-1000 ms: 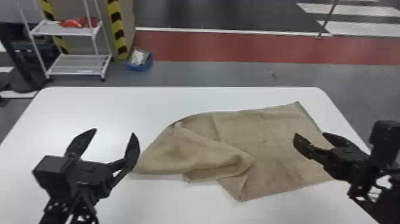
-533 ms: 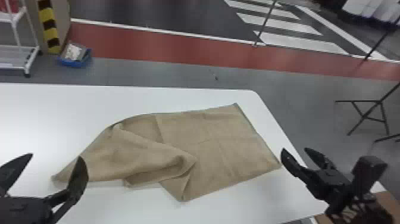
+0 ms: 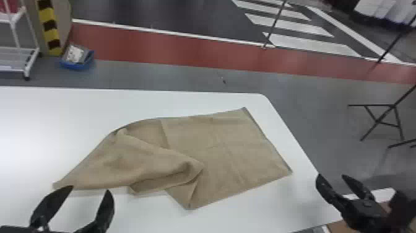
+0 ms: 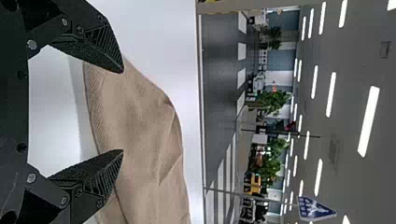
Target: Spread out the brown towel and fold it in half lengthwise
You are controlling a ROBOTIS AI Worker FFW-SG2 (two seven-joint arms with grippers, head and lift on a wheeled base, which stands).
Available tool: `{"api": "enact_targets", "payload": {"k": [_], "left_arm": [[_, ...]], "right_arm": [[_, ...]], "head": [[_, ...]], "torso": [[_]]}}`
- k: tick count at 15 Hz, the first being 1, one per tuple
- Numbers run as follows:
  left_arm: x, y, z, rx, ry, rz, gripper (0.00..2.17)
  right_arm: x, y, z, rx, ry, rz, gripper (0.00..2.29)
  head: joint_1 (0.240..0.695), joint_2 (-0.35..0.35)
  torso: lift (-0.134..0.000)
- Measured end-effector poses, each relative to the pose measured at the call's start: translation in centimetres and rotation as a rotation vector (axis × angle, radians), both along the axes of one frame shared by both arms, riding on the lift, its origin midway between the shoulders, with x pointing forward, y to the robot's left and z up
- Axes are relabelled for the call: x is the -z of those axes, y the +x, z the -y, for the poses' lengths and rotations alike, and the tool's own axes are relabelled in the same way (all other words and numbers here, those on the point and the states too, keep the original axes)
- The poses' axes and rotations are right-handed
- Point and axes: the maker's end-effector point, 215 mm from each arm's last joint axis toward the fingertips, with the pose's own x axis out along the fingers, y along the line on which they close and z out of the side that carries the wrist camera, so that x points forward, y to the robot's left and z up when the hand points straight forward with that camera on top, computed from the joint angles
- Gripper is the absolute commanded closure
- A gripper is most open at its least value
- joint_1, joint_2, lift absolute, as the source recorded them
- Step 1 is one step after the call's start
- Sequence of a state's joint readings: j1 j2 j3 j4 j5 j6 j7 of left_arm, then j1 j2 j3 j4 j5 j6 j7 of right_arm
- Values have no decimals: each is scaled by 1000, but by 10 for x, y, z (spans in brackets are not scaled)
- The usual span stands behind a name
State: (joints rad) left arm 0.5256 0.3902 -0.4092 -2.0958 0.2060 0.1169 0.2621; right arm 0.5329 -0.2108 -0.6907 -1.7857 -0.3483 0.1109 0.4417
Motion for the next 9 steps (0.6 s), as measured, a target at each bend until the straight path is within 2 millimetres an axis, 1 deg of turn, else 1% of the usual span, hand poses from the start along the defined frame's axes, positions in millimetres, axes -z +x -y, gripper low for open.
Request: {"api": "enact_targets", "payload": {"k": [2,3,4,5,6,9], "left_arm": [[16,-3,25,49,17,-62,336],[28,-3,38,73,34,-105,336],[41,-4,49,90,52,-148,336],[47,-3,56,100,59,-172,336],[51,-1,63,104,59,-185,400],[53,8,72,90,44,-196,414]], "right_arm": [[-4,-5,10,22,-5,6,215],[-7,-7,13,30,-7,12,218],[-9,-8,14,33,-9,16,218],[-10,-8,14,34,-11,20,218],[-10,-8,14,34,-13,24,218],[-9,-10,15,36,-20,29,218]], "head": [[695,-350],[695,-350],[695,-350],[695,-350],[695,-350],[695,-350]], "torso": [[-128],[-128],[-128],[-128],[-128],[-128]]}}
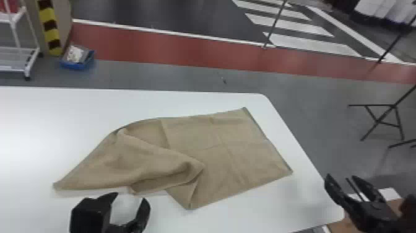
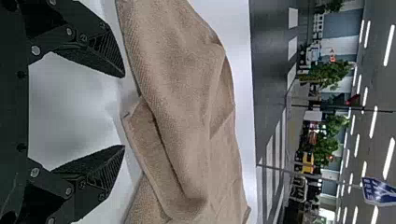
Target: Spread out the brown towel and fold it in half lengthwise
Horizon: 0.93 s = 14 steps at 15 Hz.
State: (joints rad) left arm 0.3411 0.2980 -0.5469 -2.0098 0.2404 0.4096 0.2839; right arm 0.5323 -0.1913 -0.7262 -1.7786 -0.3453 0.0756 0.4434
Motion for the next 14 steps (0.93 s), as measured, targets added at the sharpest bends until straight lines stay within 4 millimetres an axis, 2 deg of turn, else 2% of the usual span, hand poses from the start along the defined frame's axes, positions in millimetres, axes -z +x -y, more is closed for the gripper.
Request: {"api": "enact_targets", "payload": {"k": [7,9,10,11,14], "left_arm": [[-8,11,12,-3,-24,8,417],[-5,14,14,-3,-19,7,417],[-2,15,13,-4,-10,3,562],[1,14,12,-6,4,-5,606],[7,12,8,-15,33,-16,606]], "right_arm": [[5,-1,5,5,-4,6,218],[7,-1,4,2,-2,8,218],[6,-2,4,1,-3,10,218],[6,-2,4,1,-3,11,218],[5,-2,4,1,-5,14,218]], "head": [[695,-350],[695,-350],[695,-350],[695,-350],[695,-350]], "torso": [[-128],[-128],[-128],[-128],[-128]]}}
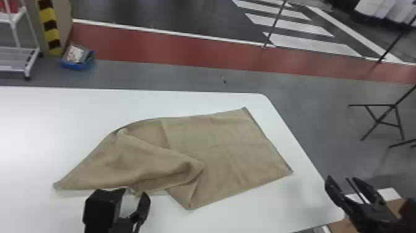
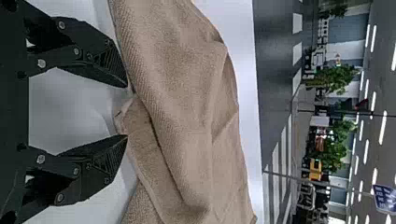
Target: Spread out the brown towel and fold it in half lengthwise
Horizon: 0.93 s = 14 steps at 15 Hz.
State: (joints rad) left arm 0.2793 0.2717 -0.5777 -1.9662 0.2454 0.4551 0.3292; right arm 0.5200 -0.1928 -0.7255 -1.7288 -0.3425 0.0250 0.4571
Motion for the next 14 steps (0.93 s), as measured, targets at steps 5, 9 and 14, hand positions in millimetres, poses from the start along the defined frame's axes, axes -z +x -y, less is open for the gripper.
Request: {"api": "enact_targets", "payload": {"k": [5,9,14], "left_arm": [[1,-1,0,-3,7,-5,606],[0,-3,4,1,5,-4,606],[-6,1,6,-7,3,9,606]], "right_arm": [[2,-1,0,0,0,0,218],[4,-2,0,-5,2,2,218],[4,-4,0,-4,3,2,218]], "head": [[695,-350],[695,-350],[695,-350]], "torso": [[-128],[-128],[-128]]}}
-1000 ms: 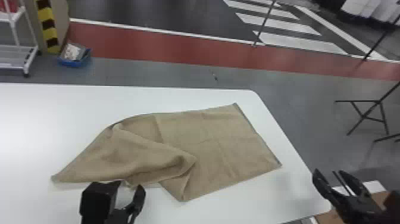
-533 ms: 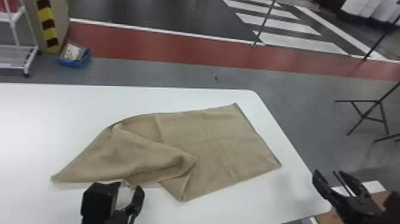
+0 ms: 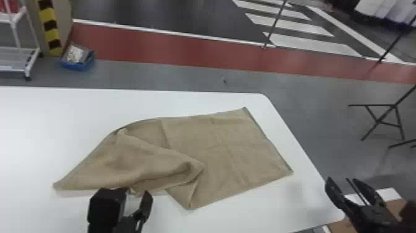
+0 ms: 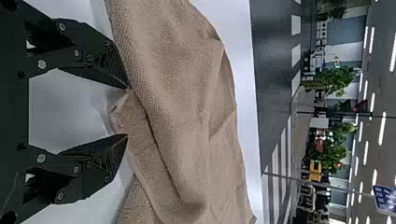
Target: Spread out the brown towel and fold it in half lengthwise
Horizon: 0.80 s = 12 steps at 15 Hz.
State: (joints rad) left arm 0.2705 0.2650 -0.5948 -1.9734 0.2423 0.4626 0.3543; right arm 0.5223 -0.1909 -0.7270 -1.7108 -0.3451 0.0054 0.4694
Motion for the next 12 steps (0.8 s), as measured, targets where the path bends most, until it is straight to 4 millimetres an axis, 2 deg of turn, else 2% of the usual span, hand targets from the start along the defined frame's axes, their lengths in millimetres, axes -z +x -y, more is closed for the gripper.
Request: {"api": "enact_targets", "payload": {"k": [4,6,10,12], "left_arm": [[-5,6,2,1,-2,11,610],[-5,7,2,2,2,12,785],[2,3,2,10,18,-10,768],[0,2,3,12,16,-10,677]], "right_arm": [[0,-1,0,0,0,-1,218],[0,-1,0,0,-1,-1,218],[-1,-1,0,-5,0,2,218],[0,-2,0,-5,2,2,218]], "head": [[695,-350],[695,-350],[695,-350],[695,-350]], "torso": [[-128],[-128],[-128],[-128]]}}
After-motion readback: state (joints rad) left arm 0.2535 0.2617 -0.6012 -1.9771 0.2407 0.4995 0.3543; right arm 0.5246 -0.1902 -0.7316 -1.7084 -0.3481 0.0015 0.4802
